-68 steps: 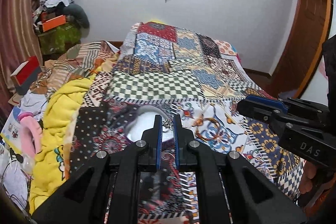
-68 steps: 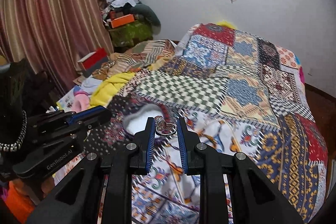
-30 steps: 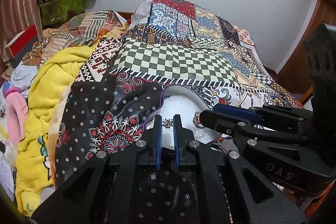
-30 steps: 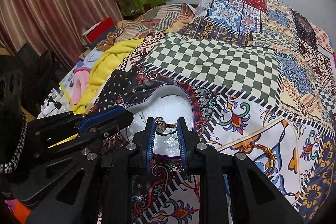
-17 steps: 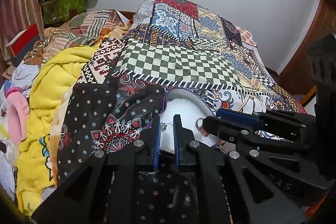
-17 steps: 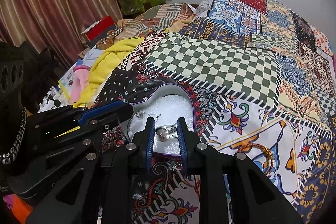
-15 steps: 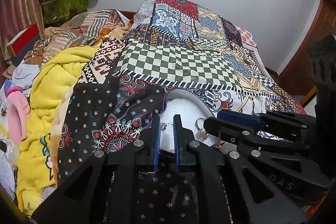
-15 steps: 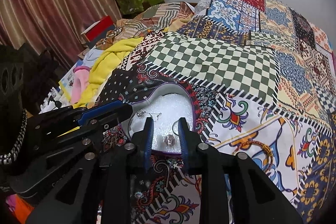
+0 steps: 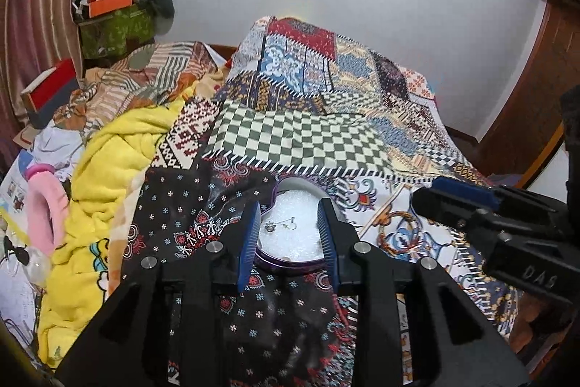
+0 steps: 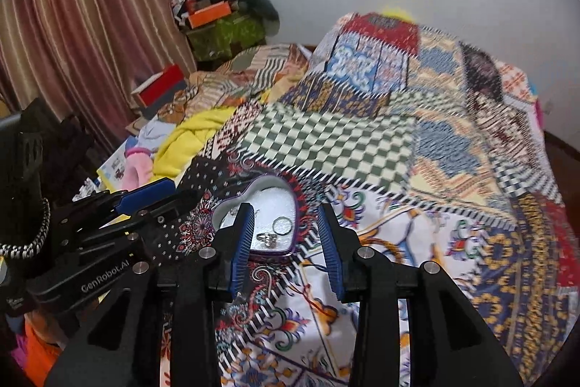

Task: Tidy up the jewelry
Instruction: 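Move both tools from the tin back over the jewelry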

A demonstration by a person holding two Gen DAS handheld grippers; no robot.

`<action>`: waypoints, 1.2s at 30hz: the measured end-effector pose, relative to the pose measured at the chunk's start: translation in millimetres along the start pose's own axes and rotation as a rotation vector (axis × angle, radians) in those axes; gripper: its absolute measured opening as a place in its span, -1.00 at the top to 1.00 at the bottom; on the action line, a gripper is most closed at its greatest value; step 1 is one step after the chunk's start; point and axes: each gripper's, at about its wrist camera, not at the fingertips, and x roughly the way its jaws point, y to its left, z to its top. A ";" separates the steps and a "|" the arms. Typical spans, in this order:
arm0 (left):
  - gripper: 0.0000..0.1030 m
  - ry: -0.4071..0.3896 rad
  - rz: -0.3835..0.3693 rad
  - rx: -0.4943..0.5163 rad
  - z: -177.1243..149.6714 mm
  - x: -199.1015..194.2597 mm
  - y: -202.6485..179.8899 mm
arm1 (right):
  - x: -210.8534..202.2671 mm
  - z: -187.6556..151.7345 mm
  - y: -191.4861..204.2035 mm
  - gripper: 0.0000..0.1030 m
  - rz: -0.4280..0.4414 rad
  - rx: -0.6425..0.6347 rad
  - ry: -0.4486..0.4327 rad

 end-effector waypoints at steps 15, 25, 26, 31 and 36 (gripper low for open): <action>0.30 -0.075 -0.044 0.095 -8.9 -64.9 -46.2 | -99.2 -26.8 -17.8 0.17 -0.167 -0.014 -0.133; 0.30 0.025 -0.097 0.164 -41.2 -50.9 -74.9 | -89.8 -73.0 -42.2 0.14 -0.245 -0.001 -0.009; 0.30 0.038 -0.100 0.168 -45.3 -47.9 -77.1 | -84.3 -79.4 -45.2 0.14 -0.242 0.007 0.014; 0.30 0.112 -0.121 0.176 -64.0 -30.9 -83.8 | -53.7 -118.5 -55.6 0.14 -0.190 0.066 0.157; 0.30 0.175 -0.135 0.196 -81.8 -15.1 -89.9 | -29.4 -142.7 -62.0 0.14 -0.122 0.123 0.253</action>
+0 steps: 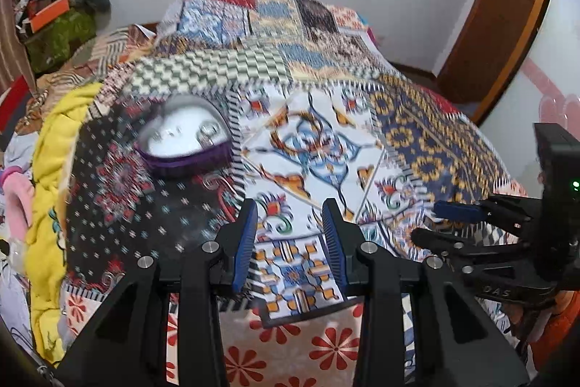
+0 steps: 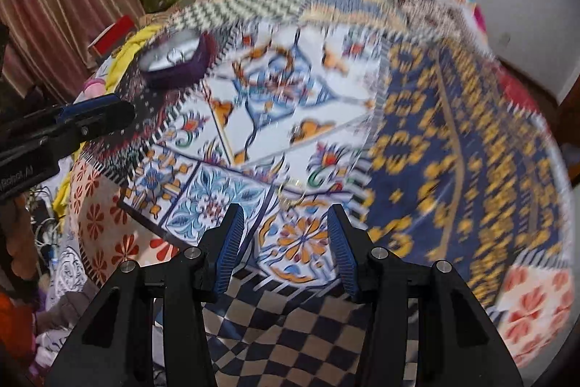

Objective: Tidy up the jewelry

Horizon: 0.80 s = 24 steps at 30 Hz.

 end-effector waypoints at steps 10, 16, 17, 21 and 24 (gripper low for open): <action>0.30 0.067 -0.024 0.026 -18.9 23.3 -7.6 | 18.5 -0.3 -2.0 0.31 0.047 0.052 0.023; 0.30 0.059 -0.020 0.022 -18.3 24.4 -4.2 | 25.5 -1.7 -2.1 0.60 0.037 0.043 0.014; 0.30 0.060 -0.019 0.017 -18.2 25.3 -3.0 | 25.9 -2.5 -1.4 0.66 0.031 0.039 0.008; 0.30 0.073 -0.015 0.009 -17.8 30.3 -0.7 | 25.9 -0.5 -2.3 0.82 0.026 0.030 0.002; 0.30 0.081 -0.011 0.011 -16.6 33.4 -1.0 | 22.1 1.3 -7.5 0.83 0.048 0.049 -0.008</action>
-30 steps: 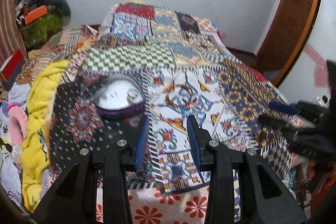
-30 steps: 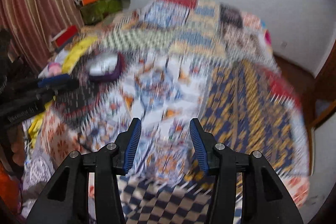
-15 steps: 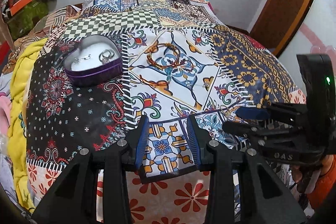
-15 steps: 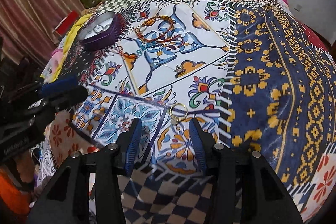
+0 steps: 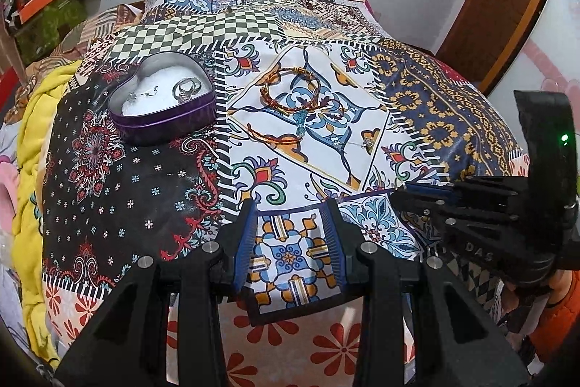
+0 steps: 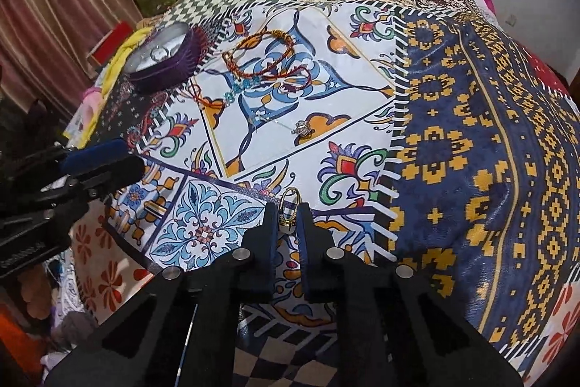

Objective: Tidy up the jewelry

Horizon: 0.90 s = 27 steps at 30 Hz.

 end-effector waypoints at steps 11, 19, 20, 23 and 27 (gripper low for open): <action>0.30 0.018 -0.025 0.036 22.0 20.9 -23.3 | -41.5 19.9 -29.0 0.83 -0.021 0.043 -0.147; 0.31 0.039 -0.063 0.113 43.0 46.9 -61.2 | -62.3 29.0 -54.3 0.83 -0.053 0.075 -0.226; 0.38 0.040 -0.069 0.122 44.5 49.5 -65.1 | -63.1 30.3 -57.6 0.82 -0.051 0.080 -0.230; 0.48 0.056 -0.080 0.145 50.0 62.9 -76.7 | -65.2 31.3 -64.3 0.82 -0.044 0.092 -0.241; 0.60 0.084 -0.051 0.137 53.8 82.7 -78.4 | -65.1 31.4 -69.6 0.82 -0.033 0.097 -0.248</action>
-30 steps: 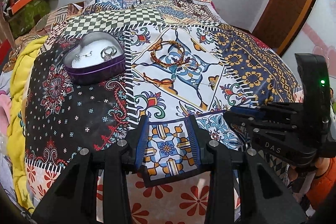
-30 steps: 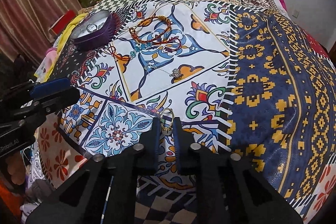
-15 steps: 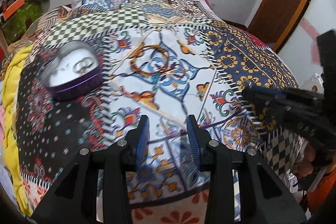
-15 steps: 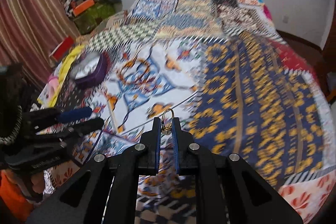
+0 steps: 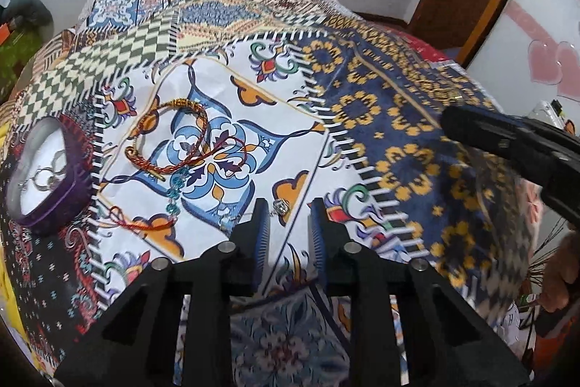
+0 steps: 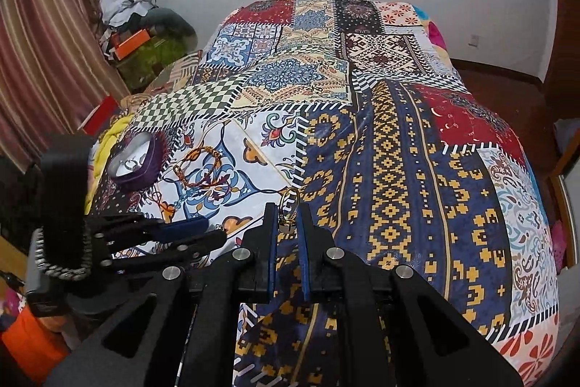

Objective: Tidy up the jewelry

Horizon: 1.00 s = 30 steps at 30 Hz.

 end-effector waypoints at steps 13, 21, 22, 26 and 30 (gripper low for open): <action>0.83 -0.030 0.020 0.005 0.0 -5.2 4.0 | -0.6 3.5 3.8 0.82 0.010 -0.008 -0.004; 0.83 -0.148 0.041 -0.060 4.1 -59.2 27.8 | -11.8 20.1 31.1 0.82 0.022 -0.050 -0.051; 0.83 -0.166 0.047 -0.070 3.9 -67.7 33.5 | -13.0 22.4 35.9 0.82 0.025 -0.057 -0.058; 0.83 -0.234 0.071 -0.107 1.3 -97.6 55.6 | -13.4 31.2 54.7 0.82 0.044 -0.082 -0.080; 0.83 -0.293 0.101 -0.141 -1.2 -124.2 76.1 | -10.9 41.6 79.4 0.82 0.074 -0.118 -0.100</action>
